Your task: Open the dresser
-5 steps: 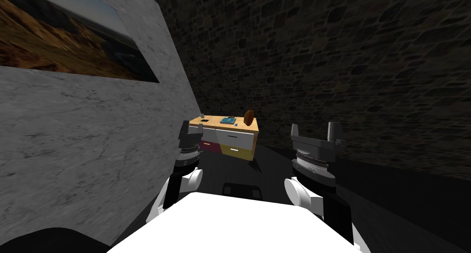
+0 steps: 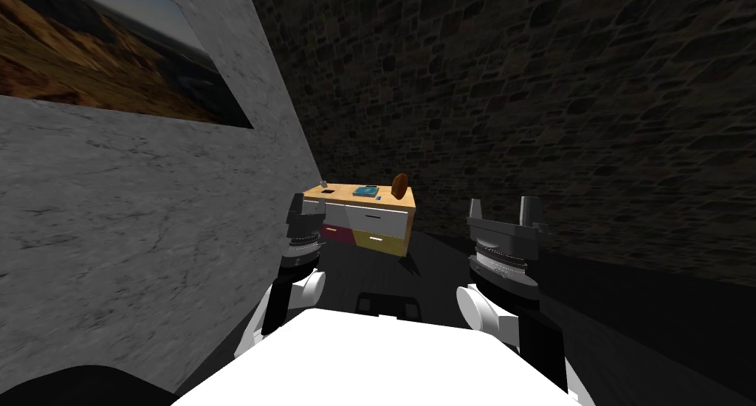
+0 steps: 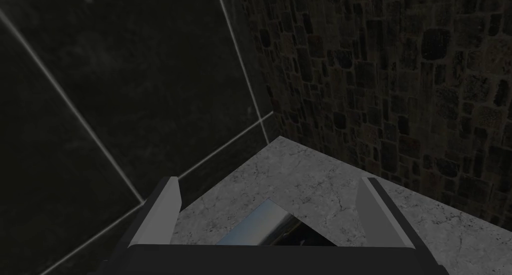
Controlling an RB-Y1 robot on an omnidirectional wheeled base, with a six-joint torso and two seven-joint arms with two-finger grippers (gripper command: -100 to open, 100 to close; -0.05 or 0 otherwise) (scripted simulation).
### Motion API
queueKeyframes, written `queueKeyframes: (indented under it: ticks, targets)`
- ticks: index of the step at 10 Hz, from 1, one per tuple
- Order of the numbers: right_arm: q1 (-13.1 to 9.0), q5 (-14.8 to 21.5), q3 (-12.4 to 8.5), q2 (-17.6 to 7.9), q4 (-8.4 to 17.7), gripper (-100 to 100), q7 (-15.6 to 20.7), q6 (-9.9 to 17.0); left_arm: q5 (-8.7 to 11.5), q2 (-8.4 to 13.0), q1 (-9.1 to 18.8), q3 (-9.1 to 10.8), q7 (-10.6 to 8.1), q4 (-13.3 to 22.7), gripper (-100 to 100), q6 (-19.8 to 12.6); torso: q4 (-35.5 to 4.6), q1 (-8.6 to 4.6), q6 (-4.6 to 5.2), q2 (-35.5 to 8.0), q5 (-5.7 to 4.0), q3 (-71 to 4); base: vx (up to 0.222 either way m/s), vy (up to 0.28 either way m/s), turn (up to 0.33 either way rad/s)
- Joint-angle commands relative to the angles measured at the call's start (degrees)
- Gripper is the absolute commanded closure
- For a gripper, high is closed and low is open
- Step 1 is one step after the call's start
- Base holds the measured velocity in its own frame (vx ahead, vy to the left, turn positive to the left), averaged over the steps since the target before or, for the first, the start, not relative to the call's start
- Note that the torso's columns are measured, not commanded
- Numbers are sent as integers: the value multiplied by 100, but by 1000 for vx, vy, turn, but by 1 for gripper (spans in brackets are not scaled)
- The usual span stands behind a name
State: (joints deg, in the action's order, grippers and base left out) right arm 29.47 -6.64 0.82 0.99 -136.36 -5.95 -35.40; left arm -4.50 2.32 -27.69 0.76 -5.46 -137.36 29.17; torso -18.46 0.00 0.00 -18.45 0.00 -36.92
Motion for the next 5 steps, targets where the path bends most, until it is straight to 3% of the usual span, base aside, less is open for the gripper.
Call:
queueKeyframes:
  ticks: [1,4,5]
  targets:
    - [0,0,0,0,0,0,0,0,0,0,0,0,0,0,0,0,-423,0,0,-424,0,-844,0,0,0]
    - [0,0,0,0,0,0,0,0,0,0,0,0,0,0,0,0,-1692,0,0,-1693,0,-3381,0,0,0]
    - [0,0,0,0,0,0,0,0,-6,197,32,-10,16,137,-100,10,-2114,0,0,-2116,0,-4227,26,3,-18]
